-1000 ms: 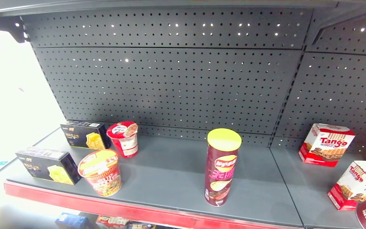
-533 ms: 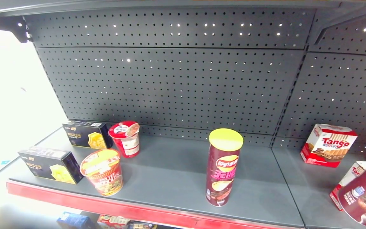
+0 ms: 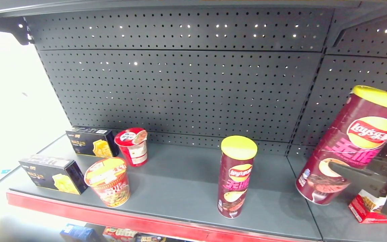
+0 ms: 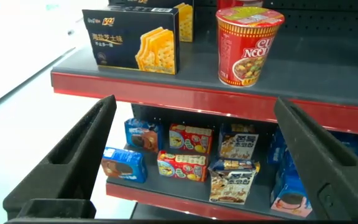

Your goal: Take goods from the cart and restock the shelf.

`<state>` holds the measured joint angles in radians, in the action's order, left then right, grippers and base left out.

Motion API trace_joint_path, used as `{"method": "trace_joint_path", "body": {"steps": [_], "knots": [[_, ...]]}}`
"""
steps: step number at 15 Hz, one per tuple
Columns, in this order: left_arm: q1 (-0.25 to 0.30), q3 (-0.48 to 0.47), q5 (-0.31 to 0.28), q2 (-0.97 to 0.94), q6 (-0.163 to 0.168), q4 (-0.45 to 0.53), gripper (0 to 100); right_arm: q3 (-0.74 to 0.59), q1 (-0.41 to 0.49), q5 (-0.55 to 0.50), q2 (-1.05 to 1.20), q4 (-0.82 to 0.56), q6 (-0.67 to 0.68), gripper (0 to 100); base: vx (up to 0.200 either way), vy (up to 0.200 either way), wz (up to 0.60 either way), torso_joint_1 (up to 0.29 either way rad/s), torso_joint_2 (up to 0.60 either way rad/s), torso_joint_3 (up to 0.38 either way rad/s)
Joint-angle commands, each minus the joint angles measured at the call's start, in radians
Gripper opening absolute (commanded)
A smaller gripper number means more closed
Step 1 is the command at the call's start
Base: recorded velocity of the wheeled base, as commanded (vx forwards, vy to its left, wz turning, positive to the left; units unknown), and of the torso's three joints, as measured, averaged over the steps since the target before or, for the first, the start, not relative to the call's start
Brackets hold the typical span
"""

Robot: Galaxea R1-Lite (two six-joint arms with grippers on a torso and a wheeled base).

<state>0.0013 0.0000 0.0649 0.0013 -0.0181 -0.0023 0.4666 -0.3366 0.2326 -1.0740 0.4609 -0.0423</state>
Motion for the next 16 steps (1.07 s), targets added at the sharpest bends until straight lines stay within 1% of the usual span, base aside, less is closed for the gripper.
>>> {"method": "trace_joint_path", "body": {"steps": [1,3,6,7,8,10,11,14,16], "knots": [[0.000,0.000,0.001,-0.001,0.000,-0.001,100,0.007,-0.022,0.005,-0.141,0.050,0.006,0,0.000,0.000,0.00,0.000,0.00,0.000],[0.000,0.000,0.000,-0.001,0.000,-0.001,100,0.017,-0.028,0.117,-0.193,0.093,-0.004,0,0.000,0.000,0.00,0.000,0.00,0.000],[0.000,0.000,0.001,-0.001,0.000,-0.001,100,0.092,0.010,0.192,-0.280,0.094,-0.004,0,0.000,0.000,0.00,0.000,0.00,0.000],[0.000,0.000,0.001,-0.001,0.000,-0.001,100,0.116,0.022,0.208,-0.302,0.096,-0.005,0,0.000,0.000,0.00,0.000,0.00,0.000],[0.000,0.000,0.001,-0.001,0.000,-0.001,100,0.170,0.048,0.220,-0.351,0.101,-0.007,0,0.000,0.000,0.00,0.000,0.00,0.000],[0.000,0.000,0.001,-0.001,0.000,0.001,100,0.228,0.062,0.223,-0.408,0.113,-0.007,0,0.000,0.000,0.00,0.000,0.00,0.000],[0.000,0.000,0.001,-0.001,0.000,-0.001,100,0.271,0.062,0.223,-0.454,0.128,-0.008,0,0.000,0.000,0.00,0.000,0.00,0.000],[0.000,0.000,0.001,-0.001,0.000,-0.001,100,0.336,0.053,0.229,-0.561,0.213,-0.010,0,0.000,0.000,0.00,0.000,0.00,0.000],[0.000,0.000,0.001,-0.001,0.000,-0.001,100,0.351,0.048,0.280,-0.607,0.263,-0.011,0,0.000,0.000,0.00,0.000,0.00,0.000]]}}
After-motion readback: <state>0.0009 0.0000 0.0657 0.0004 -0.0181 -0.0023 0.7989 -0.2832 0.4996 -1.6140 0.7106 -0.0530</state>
